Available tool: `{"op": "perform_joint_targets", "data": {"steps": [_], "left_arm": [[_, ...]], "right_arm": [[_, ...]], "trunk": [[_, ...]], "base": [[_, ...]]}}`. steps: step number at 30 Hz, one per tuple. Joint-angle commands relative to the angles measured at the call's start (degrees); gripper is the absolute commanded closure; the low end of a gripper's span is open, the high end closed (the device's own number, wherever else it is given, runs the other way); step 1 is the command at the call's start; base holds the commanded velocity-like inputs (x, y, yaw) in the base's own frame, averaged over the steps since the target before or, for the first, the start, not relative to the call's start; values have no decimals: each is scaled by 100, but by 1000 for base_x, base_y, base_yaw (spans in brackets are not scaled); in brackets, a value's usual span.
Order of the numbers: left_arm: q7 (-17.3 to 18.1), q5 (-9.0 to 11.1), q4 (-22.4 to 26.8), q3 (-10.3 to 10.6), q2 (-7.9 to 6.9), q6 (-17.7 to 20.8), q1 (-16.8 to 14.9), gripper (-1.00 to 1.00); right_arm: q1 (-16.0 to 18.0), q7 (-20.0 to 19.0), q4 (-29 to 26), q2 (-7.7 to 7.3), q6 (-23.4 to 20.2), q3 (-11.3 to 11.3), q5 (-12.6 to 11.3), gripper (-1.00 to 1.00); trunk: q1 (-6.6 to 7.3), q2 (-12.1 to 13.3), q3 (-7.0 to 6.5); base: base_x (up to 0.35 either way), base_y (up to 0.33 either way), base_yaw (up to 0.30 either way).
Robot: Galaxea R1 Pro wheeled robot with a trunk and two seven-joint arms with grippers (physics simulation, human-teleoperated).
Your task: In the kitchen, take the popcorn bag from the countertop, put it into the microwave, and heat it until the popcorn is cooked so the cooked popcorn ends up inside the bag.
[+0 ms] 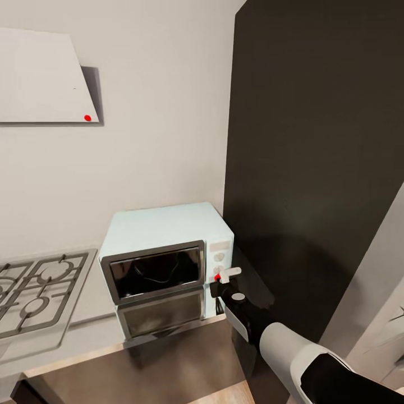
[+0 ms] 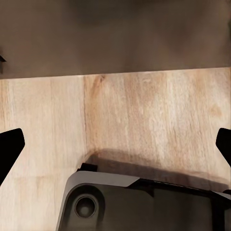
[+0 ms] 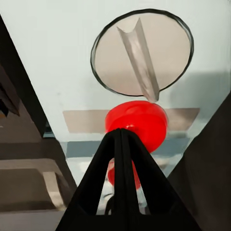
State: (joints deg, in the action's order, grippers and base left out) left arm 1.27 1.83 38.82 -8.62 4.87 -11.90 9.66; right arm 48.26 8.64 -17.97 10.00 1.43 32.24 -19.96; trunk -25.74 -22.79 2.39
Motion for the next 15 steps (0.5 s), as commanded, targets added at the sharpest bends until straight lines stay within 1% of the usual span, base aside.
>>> {"op": "perform_joint_targets", "data": {"steps": [1,15], "left_arm": [[13,19,7,-16,5,-5,1,-100],[13,19,5,-16,5,-5,1,-100]], "right_arm": [[8,32,4,0,15,46,-52,100],[8,32,29,-14,17,43,-56,100]], "trunk": [[-5,-12,12],[-5,-12,12]], "base": [[34,0,0],[3,0,0]]}}
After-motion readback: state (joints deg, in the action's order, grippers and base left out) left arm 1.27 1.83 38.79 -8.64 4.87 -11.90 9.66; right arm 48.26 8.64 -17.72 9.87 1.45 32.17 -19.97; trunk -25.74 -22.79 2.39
